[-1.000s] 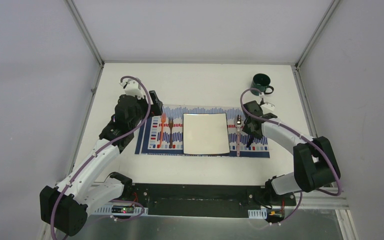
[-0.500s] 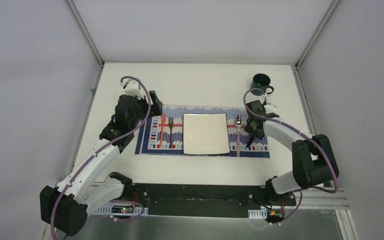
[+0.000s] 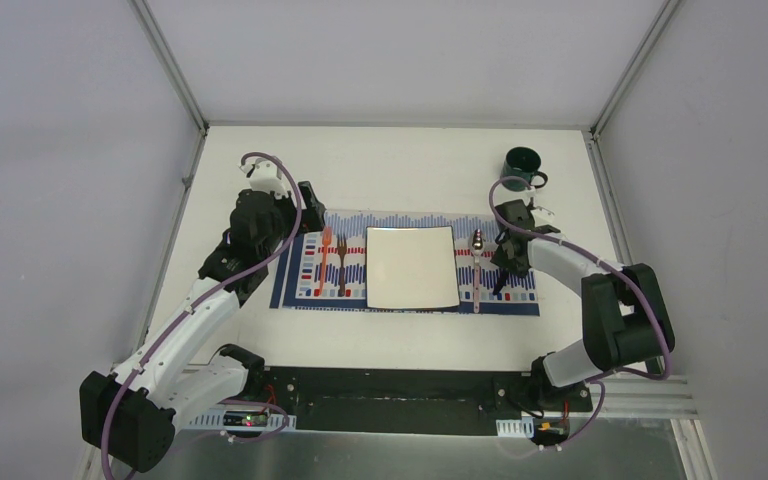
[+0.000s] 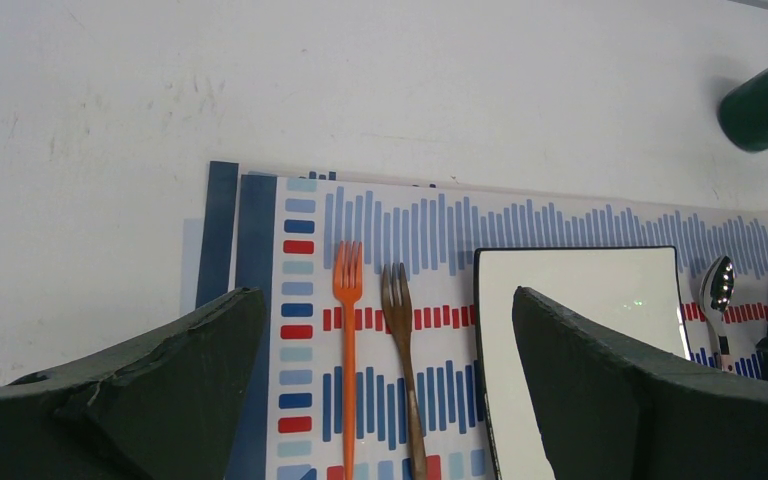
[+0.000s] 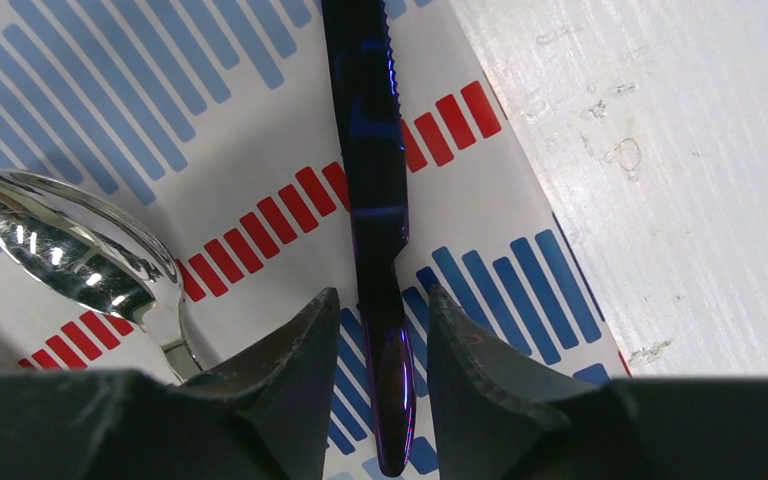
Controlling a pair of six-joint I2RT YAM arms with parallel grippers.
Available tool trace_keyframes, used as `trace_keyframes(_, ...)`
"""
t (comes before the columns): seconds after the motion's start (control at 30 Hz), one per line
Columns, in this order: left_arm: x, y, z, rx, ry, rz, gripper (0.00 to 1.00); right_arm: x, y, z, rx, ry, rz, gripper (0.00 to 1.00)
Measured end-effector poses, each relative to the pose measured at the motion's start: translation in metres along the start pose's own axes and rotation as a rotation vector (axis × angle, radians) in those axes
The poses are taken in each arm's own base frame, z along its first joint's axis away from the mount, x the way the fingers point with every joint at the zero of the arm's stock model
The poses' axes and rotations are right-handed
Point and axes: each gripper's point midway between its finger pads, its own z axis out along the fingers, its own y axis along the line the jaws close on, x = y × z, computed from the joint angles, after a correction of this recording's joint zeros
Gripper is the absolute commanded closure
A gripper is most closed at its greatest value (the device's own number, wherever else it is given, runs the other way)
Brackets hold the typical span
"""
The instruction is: Set the dinner table for one person
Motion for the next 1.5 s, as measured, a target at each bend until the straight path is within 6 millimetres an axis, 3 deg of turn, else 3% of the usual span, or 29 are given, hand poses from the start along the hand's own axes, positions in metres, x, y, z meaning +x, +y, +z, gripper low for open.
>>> trace_keyframes(0.27, 0.0, 0.0, 0.0, -0.001, -0.001, 0.0, 0.01, 0.001, -0.002, 0.0, 0.001, 0.006, -0.016, 0.9)
trace_keyframes(0.7, -0.006, 0.0, -0.004, -0.001, -0.023, -0.005, 0.01, 0.002, 0.002, 0.0, -0.031, 0.025, -0.022, 0.95)
trace_keyframes(1.0, -0.006, 0.002, -0.005, -0.011, -0.024, -0.004, 0.01, 0.012, -0.005, -0.007, -0.023, 0.076, -0.06, 0.89)
trace_keyframes(1.23, -0.005, 0.003, -0.005, -0.012, -0.024, -0.004, 0.01, 0.021, -0.019, -0.017, 0.004, 0.118, -0.105, 0.57)
trace_keyframes(1.37, -0.005, 0.003, -0.005, -0.013, -0.023, -0.005, 0.01, 0.018, -0.02, -0.023, -0.009, 0.106, -0.115, 0.46)
trace_keyframes(1.43, -0.004, 0.003, -0.005, -0.014, -0.022, -0.004, 0.01, 0.013, -0.019, -0.029, -0.029, 0.087, -0.118, 0.56)
trace_keyframes(1.5, -0.003, 0.004, -0.005, -0.016, -0.021, -0.004, 0.01, 0.01, -0.016, -0.034, -0.052, 0.077, -0.125, 0.88)
